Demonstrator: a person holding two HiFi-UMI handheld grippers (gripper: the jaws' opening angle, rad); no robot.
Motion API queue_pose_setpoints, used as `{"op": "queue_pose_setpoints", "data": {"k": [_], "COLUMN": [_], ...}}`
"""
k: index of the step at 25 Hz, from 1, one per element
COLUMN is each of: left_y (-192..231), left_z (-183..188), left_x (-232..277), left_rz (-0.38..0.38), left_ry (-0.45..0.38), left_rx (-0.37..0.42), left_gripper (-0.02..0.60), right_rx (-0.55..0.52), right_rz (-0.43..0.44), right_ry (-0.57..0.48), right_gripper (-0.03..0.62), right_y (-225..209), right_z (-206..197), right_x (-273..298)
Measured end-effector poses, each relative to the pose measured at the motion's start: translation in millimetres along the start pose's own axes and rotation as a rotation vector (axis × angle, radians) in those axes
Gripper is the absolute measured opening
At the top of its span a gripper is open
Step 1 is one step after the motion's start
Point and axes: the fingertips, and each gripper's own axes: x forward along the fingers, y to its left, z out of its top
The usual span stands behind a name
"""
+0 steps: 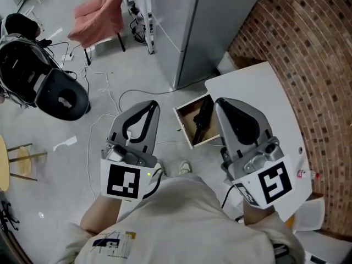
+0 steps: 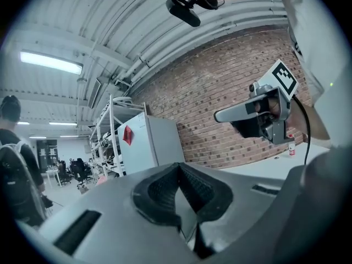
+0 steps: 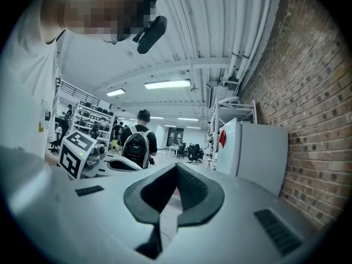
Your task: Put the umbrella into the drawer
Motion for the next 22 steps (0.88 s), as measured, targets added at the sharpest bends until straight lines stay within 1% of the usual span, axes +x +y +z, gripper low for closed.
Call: {"op": "queue_pose_setpoints", "data": {"k": [4,7,11,13,22], "left_y": [-3.7,-4.4,-2.5,-3.8,-8.1], "left_z": [-7.7,-9.9,-5.3,-2.0,3.7], "left_x": [-4.9,-7.5,-15.8,-17.7,-24.2], "left_rz": [-0.010,-0.008,0.007,0.001,0.002], "left_ry": [0.014,0.020,-0.003,0.001,-0.005], "left_rx": [0.019,0.010,-0.004,0.007,0.007], "left_gripper": [0.008,0.008,0.008,0.008,0.008], "right_rx": [0.032,0.035,0.070,0.090,0.090], "right_rz": [0.017,0.038,0.056,0.061,0.061], "right_ry": [0.018,0.036,0.043,0.035,0.031], "right_gripper": [0.006,0.006,0.006,0.006,0.006], "right_y": [9.5,14.5,18.9,18.7,23.1], "right_z": [-9.6,-16.8,-20.7,-19.4,-17.9], "right_x": [2.9,4.7,4.1,4.3,-1.9]}}
